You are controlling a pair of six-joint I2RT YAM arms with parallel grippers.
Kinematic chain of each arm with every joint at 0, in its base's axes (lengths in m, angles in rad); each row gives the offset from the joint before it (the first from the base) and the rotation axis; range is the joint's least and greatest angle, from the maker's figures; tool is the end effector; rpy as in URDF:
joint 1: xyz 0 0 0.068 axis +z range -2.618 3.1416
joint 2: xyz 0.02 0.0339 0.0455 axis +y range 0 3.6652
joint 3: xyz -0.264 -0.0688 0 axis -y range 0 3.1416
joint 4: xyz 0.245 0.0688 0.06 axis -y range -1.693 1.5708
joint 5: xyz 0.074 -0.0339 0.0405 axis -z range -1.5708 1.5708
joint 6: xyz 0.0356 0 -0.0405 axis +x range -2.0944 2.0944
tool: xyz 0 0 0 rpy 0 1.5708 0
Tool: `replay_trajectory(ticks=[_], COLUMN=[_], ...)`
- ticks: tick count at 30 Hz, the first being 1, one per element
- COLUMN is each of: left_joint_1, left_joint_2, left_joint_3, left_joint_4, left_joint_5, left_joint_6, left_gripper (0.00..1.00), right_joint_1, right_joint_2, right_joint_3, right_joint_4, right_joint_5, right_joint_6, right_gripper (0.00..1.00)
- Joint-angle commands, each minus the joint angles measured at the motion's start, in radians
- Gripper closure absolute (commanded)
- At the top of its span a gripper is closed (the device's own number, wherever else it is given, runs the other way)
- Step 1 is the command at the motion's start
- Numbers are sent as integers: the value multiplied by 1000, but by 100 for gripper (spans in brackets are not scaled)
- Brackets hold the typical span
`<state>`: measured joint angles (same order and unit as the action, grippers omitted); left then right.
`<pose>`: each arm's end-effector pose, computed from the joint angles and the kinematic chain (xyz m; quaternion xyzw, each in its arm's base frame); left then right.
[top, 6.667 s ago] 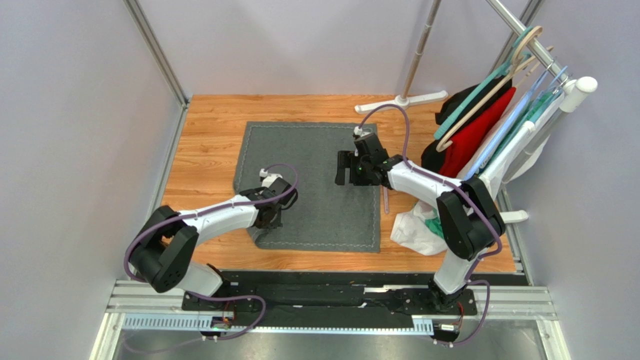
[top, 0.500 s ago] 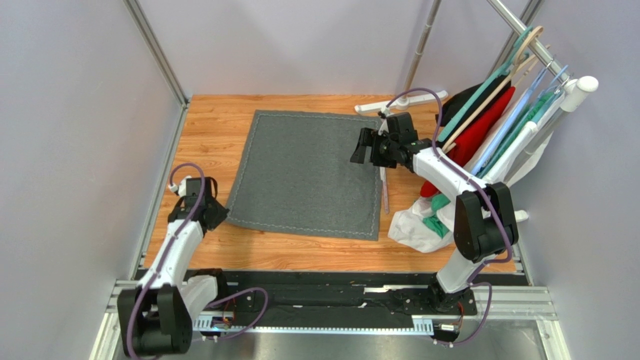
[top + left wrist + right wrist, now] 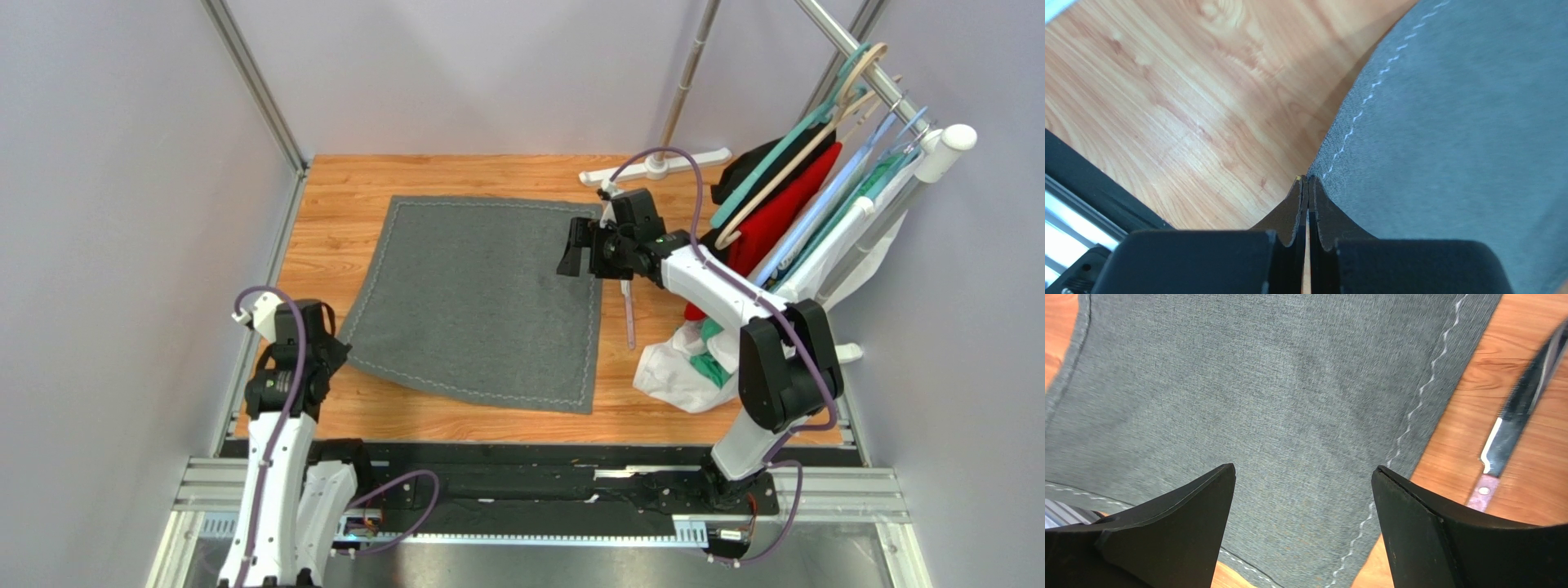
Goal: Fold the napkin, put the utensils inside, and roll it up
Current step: Fold the napkin
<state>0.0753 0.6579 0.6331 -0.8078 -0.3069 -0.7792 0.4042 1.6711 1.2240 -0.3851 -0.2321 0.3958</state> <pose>0.1290 0.0205 0.2490 -0.4321 0.8160 0.0109 0.3838 0.3337 0.1516 0.2440 -0.0457 0.9261 0.2391 0.2882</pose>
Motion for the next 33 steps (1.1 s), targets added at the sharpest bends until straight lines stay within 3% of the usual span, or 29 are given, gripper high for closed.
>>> replay_trajectory(ticks=[1, 6, 10, 14, 22, 33], left_joint_1=[7, 7, 0, -98, -327, -494], left_joint_2=[-78, -34, 93, 233, 569, 1104], left_joint_3=[115, 128, 106, 146, 353, 793], left_joint_4=[-94, -28, 131, 251, 423, 503], left_joint_5=[-54, 43, 170, 152, 132, 219], left_joint_6=[29, 92, 75, 60, 24, 106], left_gripper=[100, 100, 100, 100, 100, 100], right_joint_1=[48, 70, 68, 70, 68, 47], right_joint_2=[-47, -42, -56, -80, -111, -123], right_joint_3=[29, 57, 77, 83, 85, 75], right_joint_4=[0, -27, -57, -80, -120, -136], right_joint_5=[28, 37, 71, 88, 135, 171], right_joint_6=[8, 9, -6, -11, -28, -40], right_gripper=[13, 13, 13, 13, 13, 12])
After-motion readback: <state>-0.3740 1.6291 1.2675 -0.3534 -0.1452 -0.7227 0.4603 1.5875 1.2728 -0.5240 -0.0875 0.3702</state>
